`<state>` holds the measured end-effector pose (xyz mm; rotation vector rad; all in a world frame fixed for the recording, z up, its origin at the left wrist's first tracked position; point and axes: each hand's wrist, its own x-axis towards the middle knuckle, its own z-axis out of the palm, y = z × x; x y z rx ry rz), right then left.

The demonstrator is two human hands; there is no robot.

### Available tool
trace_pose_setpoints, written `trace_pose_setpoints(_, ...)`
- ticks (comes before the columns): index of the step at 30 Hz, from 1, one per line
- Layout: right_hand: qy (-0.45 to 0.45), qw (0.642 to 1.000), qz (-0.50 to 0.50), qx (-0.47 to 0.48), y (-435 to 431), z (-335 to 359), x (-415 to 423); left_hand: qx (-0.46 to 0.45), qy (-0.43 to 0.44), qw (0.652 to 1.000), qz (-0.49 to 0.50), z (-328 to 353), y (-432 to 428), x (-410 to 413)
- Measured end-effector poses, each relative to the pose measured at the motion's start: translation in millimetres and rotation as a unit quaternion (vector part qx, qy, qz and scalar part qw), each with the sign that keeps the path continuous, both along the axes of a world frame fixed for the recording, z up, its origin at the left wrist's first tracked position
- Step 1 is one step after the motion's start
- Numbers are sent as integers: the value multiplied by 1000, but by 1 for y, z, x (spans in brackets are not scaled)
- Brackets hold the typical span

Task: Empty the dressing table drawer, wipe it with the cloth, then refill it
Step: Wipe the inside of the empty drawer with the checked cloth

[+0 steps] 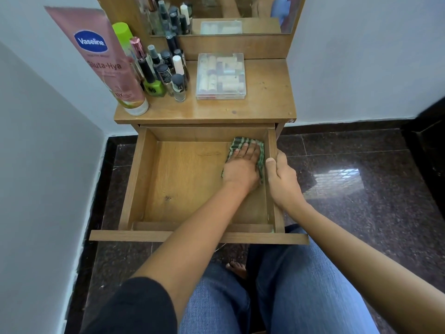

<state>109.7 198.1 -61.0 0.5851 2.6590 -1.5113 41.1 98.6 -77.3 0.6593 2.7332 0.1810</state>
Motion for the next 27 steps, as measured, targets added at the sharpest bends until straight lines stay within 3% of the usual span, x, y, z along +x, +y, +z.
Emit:
trace_pose_setpoints(7, 8, 1000, -2, -6, 1, -2, -1, -35, -15, 998, 48, 1, 21, 3)
trace_pose_setpoints(19, 13, 1000, -2, -6, 2, -3, -1, -35, 26, 982, -186, 4, -44, 5)
trace_pose_setpoints(27, 18, 1000, -10, -11, 0, -4, 0, -48, -3, 998, -31, 10, -3, -5)
